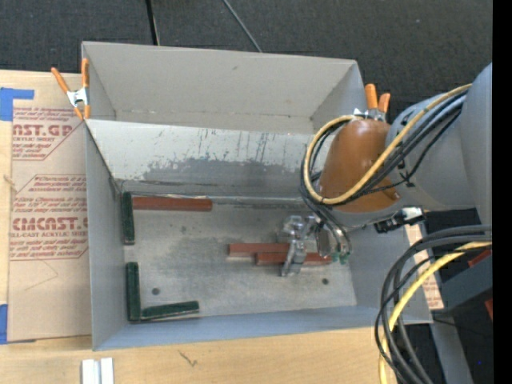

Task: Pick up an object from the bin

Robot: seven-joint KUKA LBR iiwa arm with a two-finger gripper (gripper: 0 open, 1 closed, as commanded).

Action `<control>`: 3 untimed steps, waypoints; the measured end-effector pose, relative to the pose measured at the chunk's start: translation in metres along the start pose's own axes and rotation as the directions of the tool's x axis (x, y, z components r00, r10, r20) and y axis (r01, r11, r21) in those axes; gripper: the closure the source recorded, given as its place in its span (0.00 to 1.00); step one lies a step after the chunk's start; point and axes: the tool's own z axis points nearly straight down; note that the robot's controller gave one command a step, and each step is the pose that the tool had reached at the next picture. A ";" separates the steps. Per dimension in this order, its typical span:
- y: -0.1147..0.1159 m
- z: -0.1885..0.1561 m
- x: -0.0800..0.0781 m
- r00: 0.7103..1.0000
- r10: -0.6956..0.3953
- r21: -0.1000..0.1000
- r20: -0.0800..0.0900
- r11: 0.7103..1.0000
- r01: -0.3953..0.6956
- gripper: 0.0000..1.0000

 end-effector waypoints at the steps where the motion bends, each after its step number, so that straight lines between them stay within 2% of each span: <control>1: 0.000 -0.021 0.001 1.000 0.000 0.000 -0.003 1.000 0.000 1.00; 2: 0.000 -0.039 -0.001 1.000 0.000 0.000 0.007 1.000 0.000 1.00; 3: 0.001 -0.048 -0.001 1.000 -0.001 0.000 0.008 1.000 0.001 1.00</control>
Offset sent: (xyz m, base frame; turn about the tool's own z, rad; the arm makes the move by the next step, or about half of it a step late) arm 0.0000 -0.0001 0.0041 0.0000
